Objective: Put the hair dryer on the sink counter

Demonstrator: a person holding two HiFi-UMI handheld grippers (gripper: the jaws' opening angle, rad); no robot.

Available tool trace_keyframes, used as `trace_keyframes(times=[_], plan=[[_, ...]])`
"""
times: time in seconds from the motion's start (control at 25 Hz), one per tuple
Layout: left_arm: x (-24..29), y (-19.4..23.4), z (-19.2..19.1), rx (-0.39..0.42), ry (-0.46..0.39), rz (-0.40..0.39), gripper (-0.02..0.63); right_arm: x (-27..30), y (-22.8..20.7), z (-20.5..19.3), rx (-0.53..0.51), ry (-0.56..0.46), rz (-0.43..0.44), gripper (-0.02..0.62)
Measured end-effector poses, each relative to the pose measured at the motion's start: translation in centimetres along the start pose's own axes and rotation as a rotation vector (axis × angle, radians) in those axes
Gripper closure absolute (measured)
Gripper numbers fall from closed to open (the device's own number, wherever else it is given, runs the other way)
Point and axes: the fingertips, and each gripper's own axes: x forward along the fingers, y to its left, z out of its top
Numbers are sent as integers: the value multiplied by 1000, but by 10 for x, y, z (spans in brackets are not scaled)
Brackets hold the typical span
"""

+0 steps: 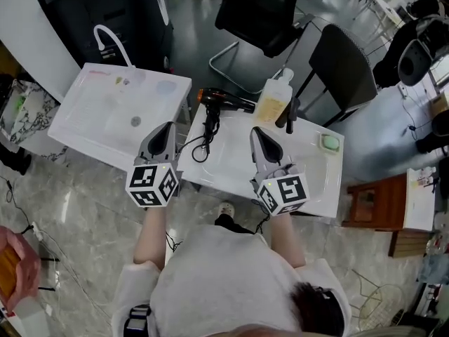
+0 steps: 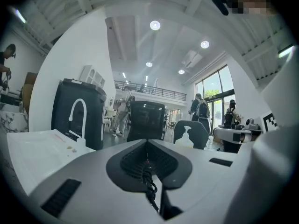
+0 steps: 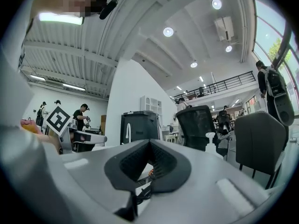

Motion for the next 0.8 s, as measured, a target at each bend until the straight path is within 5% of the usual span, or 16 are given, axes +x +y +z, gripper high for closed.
trace_keyframes(times=[0.8], plan=[[-125,7,58,50,-224,94,598,-62,57,47,-73,-83,-41,585]])
